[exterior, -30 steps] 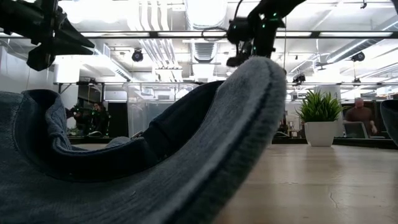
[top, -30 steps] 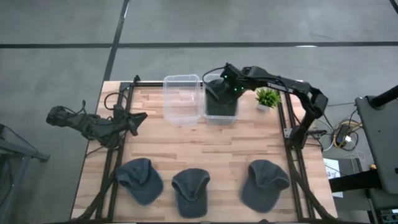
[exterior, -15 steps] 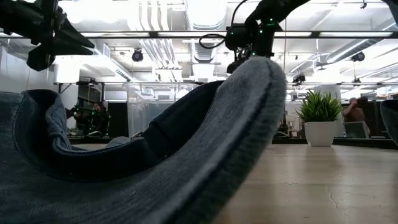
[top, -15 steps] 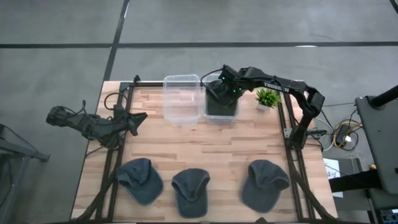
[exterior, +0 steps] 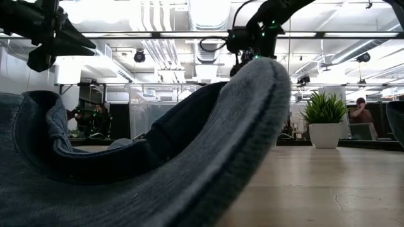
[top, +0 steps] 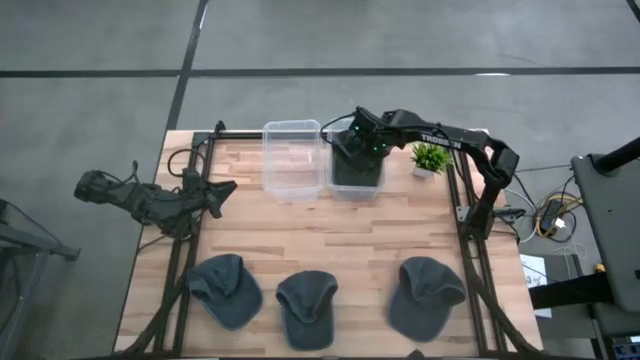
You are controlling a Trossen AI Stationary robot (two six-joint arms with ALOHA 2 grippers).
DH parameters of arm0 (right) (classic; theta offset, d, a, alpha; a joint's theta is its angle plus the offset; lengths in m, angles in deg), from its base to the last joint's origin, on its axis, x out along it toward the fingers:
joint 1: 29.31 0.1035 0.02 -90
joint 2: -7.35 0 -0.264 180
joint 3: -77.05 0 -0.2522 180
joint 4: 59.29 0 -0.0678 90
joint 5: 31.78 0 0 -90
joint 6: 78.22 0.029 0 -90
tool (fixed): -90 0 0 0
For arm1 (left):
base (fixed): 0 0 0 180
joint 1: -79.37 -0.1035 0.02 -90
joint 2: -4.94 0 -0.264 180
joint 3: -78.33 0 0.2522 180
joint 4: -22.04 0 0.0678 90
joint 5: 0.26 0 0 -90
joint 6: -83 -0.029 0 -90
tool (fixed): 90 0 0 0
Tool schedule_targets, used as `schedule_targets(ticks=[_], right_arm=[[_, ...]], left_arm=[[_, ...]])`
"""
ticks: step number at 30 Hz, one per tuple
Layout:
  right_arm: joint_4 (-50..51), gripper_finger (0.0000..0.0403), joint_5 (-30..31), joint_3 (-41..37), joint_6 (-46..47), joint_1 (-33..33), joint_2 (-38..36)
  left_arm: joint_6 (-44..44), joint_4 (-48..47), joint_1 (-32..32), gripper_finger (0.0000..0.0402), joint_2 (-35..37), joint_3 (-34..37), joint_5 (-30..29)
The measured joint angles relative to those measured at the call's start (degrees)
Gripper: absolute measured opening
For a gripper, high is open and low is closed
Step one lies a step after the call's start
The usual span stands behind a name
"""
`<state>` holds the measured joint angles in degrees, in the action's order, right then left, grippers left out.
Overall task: Pick & Place hat
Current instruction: Put the gray cap into the right transparent bin, then put the right blue cap into the left transparent bin
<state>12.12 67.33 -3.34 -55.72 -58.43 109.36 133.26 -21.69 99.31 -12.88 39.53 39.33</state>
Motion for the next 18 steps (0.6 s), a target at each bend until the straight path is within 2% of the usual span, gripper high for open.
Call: schedule_targets(ticks=[8, 11, 15, 18], right_arm=[[0.86, 0.0031, -0.10, 3.46, 0.14, 2.00, -10.82], [4.70, 0.0031, -0.10, 3.02, 1.65, 3.60, -16.66], [12.95, 0.0031, -0.36, 1.51, 6.37, 7.92, -24.33], [15.52, 0.0031, -0.36, -0.38, 11.62, 13.50, -29.76]], left_arm=[[0.65, 0.01, 0.00, 0.0078, -0.01, 0.00, 0.00], [0.74, 0.02, 0.00, 0.0078, -0.09, 0.00, 0.00], [1.10, 0.00, 0.00, 0.0078, -0.26, 0.00, 0.00], [1.22, 0.01, 0.00, 0.0078, -0.43, 0.00, 0.00]])
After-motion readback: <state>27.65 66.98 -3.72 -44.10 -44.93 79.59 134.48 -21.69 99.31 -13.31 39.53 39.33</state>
